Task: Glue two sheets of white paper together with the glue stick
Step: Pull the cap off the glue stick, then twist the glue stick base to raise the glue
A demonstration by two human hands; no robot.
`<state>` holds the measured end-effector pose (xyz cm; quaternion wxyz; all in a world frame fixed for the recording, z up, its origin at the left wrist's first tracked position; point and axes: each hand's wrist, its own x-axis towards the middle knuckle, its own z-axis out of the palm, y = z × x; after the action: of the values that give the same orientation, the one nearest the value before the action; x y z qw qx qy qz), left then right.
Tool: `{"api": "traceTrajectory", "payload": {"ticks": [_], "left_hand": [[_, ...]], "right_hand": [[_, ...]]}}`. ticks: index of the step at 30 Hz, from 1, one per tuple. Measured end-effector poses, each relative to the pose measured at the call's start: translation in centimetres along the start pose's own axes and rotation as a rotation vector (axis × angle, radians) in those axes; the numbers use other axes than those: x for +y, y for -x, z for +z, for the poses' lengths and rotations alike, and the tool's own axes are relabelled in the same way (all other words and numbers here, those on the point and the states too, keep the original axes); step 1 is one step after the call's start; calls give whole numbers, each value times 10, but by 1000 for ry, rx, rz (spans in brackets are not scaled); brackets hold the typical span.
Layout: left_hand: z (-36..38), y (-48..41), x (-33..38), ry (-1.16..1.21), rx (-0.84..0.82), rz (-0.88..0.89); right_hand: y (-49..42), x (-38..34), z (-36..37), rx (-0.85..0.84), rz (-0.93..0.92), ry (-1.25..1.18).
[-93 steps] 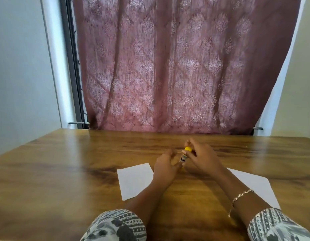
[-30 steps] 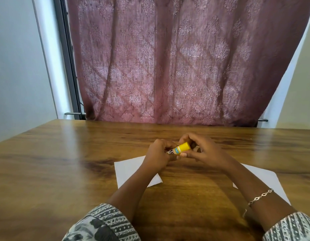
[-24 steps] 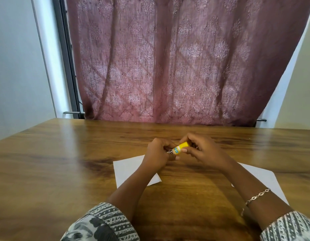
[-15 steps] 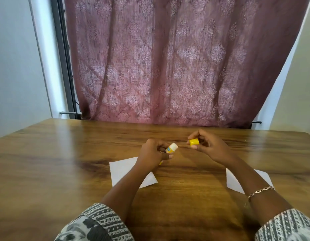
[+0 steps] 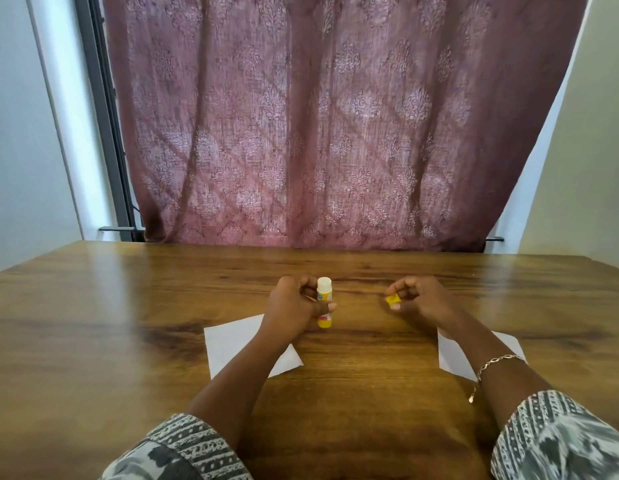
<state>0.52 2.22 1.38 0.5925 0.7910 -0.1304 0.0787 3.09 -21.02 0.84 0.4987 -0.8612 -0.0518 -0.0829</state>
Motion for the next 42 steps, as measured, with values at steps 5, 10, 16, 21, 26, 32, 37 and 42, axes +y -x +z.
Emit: {"api": "traceTrajectory", "payload": {"ticks": [5, 10, 16, 21, 26, 32, 37, 42], "left_hand": [[-1, -1, 1, 20, 8, 28], [-1, -1, 0, 67, 20, 44], [-4, -2, 2, 116, 129, 78], [-6, -2, 3, 74, 207, 97], [-5, 1, 8, 125, 137, 95], [-7, 4, 13, 230, 8, 141], [-5, 1, 8, 185, 118, 137], [-3, 3, 9, 171, 97, 129]], "right_hand": [[-4, 3, 4, -56, 5, 68], [-5, 6, 5, -107, 24, 68], [16, -42, 31, -32, -258, 68], [36, -55, 75, -213, -319, -5], [31, -47, 84, -139, -351, -43], [31, -49, 75, -249, -284, -284], [30, -44, 76, -294, -253, -297], [25, -42, 84, -147, -264, -174]]}}
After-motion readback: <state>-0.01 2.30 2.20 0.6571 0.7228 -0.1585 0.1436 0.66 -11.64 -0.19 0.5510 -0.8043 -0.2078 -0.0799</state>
